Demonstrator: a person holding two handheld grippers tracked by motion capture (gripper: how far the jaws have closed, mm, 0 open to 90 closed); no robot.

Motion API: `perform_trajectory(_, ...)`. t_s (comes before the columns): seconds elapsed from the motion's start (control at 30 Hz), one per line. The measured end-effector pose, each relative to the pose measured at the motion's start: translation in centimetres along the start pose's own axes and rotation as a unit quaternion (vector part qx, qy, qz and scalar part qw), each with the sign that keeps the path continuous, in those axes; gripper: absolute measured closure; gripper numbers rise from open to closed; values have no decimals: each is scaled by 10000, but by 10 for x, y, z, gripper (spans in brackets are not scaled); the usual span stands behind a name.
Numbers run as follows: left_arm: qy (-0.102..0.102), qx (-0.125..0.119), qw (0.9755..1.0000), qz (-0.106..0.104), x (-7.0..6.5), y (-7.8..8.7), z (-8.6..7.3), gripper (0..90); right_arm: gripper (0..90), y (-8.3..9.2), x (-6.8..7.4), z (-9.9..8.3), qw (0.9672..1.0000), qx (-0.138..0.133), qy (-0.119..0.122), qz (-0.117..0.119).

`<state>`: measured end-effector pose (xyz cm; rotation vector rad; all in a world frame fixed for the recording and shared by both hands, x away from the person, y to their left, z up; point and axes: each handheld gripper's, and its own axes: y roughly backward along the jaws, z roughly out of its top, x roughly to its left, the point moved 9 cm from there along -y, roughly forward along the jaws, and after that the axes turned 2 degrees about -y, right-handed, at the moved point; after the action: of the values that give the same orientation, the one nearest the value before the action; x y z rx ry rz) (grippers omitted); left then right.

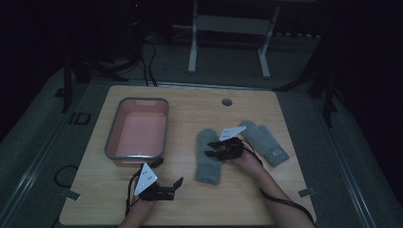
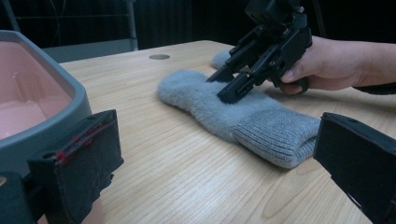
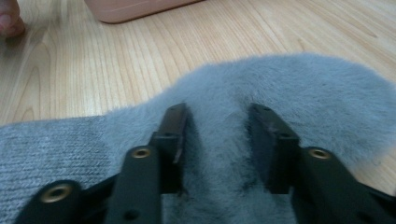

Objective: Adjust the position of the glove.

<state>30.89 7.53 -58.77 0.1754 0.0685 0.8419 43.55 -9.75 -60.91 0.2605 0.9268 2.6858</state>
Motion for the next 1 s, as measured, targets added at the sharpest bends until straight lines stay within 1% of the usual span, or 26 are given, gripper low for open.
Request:
perform_trajectory(0.1,13,-5,10000,-4,0,0,0,14,489,5,1,4,9999,21,102,-46)
perform_trajectory(0.17,9,-4,10000,-4,0,0,0,14,461,10,0,5,9998,31,121,-130)
perform_trajectory(0.2,14,-4,10000,-4,0,0,0,14,435,13,0,6,9999,6,88,-137)
perform_trajectory(0.27,16,-5,10000,-4,0,0,0,14,376,20,-2,7,9997,-28,-7,-231)
perform_trajectory(0.3,11,-4,10000,-5,0,0,0,14,364,24,-3,7,9996,-53,-24,-278)
perform_trajectory(0.37,7,-1,10000,0,0,0,0,13,341,34,-4,8,9989,-194,-21,-434)
perform_trajectory(0.4,8,-3,10000,-1,0,0,0,14,325,38,-5,8,9988,-170,-53,-462)
perform_trajectory(0.47,11,-3,10000,0,0,0,0,13,325,47,-7,6,9982,-164,-147,-550)
perform_trajectory(0.5,7,-1,10000,1,0,0,0,14,325,53,-10,5,9975,-177,-207,-658)
perform_trajectory(0.53,3,3,10000,1,0,0,0,14,329,59,-11,4,9970,-197,-243,-709)
perform_trajectory(0.57,3,0,10000,3,0,0,0,13,344,65,-13,3,9965,-229,-267,-757)
perform_trajectory(0.6,3,0,10000,3,0,0,0,13,344,65,-13,3,9965,-229,-267,-757)
perform_trajectory(0.63,6,-1,10000,2,0,0,0,13,362,71,-16,1,9958,-243,-282,-842)
perform_trajectory(0.67,16,-4,10000,1,0,0,0,14,363,83,-22,-3,9945,-251,-299,-976)
perform_trajectory(0.7,17,-4,10000,1,0,0,0,14,363,89,-24,-5,9937,-274,-313,-1041)
perform_trajectory(0.77,17,-4,10000,0,0,0,0,14,364,100,-29,-8,9926,-325,-362,-1109)
perform_trajectory(0.8,17,-4,10000,0,0,0,0,14,364,100,-29,-8,9926,-325,-362,-1109)
perform_trajectory(0.83,18,-5,10000,-2,0,0,0,14,364,112,-34,-12,9914,-348,-401,-1197)
perform_trajectory(0.87,18,-4,10000,0,0,0,0,14,364,117,-37,-15,9910,-347,-451,-1211)
perform_trajectory(0.93,19,-5,10000,1,0,0,0,14,361,126,-43,-19,9890,-348,-535,-1336)
perform_trajectory(1.0,17,-5,10000,3,0,0,0,14,308,134,-50,-26,9865,-350,-679,-1451)
